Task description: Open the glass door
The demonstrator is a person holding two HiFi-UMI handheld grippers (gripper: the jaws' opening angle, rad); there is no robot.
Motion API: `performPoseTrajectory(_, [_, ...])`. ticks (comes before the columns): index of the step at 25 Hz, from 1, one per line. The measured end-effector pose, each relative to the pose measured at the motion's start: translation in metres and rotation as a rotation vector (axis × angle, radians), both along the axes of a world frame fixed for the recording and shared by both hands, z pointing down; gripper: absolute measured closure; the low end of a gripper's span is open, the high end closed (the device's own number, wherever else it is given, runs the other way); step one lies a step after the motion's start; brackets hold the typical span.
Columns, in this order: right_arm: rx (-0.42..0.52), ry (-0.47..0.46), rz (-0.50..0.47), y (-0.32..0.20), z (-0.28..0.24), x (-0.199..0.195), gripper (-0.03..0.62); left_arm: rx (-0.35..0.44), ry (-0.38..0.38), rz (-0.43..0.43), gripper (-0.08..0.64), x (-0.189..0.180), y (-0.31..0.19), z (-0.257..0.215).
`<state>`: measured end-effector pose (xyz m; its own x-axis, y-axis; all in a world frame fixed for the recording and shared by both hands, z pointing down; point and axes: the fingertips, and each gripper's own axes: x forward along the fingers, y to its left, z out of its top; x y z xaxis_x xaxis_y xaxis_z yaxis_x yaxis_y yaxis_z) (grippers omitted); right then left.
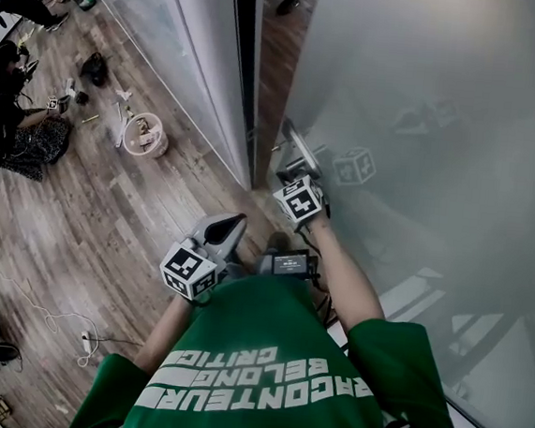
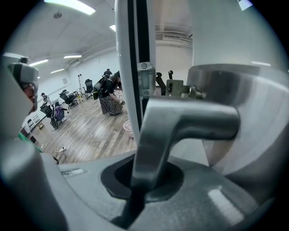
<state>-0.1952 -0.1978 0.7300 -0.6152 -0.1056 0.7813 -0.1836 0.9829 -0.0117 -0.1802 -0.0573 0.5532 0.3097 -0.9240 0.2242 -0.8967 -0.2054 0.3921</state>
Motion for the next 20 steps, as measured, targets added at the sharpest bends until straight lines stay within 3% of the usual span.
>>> performPoseTrajectory(14, [-0.058,0.067,0.096,-0.058,0.013,0.024,0.598,0.053,-0.029,0.000,0.543,0.009,-0.025,-0.014])
performPoseTrajectory(18, [-0.103,0.156,0.144,-0.067,0.018,0.042,0.598,0.076,-0.033,0.010,0.543,0.015,-0.032,-0.016])
performPoseTrajectory(20, [-0.058,0.206,0.137,-0.073,0.012,0.051,0.598,0.079,-0.033,0.015,0.543,0.020,-0.032,-0.019])
